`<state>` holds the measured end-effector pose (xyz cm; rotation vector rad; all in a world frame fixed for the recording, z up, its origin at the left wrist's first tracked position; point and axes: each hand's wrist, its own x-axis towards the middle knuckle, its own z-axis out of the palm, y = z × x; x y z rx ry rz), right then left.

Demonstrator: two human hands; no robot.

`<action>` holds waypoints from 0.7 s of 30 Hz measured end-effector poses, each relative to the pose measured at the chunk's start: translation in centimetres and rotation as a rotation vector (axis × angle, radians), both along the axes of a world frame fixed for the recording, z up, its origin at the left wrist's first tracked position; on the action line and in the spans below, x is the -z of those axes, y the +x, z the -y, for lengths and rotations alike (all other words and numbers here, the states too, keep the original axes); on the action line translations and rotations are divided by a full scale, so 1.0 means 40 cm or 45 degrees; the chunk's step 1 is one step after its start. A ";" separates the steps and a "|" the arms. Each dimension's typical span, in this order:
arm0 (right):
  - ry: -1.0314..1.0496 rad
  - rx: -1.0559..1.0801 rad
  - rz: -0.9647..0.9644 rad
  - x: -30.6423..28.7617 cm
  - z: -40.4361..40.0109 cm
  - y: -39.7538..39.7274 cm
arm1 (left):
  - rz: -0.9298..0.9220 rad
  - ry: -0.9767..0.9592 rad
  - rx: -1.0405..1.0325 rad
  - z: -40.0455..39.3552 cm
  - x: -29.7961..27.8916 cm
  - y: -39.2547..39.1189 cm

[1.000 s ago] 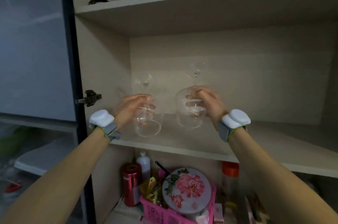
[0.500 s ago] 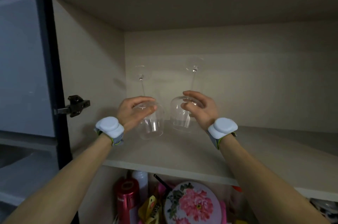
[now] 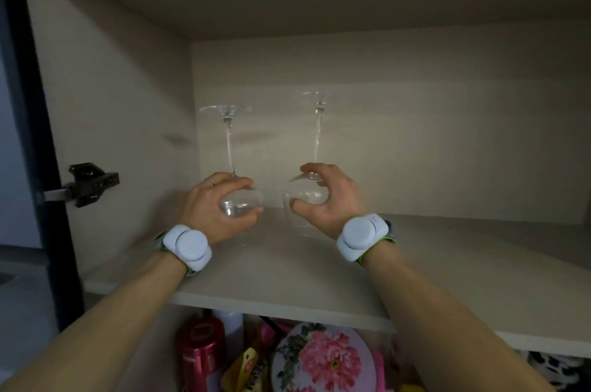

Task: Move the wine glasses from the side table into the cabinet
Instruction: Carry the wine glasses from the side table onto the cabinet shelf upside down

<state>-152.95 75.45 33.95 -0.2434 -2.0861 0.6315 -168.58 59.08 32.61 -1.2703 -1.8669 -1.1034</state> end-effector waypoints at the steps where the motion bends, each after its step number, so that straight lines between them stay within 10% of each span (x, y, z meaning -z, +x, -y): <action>1: 0.027 0.006 0.021 0.002 0.001 -0.003 | -0.009 -0.011 -0.024 0.004 0.001 0.002; 21: 0.116 -0.015 0.200 0.036 -0.014 -0.017 | 0.011 -0.031 -0.193 0.004 0.013 -0.021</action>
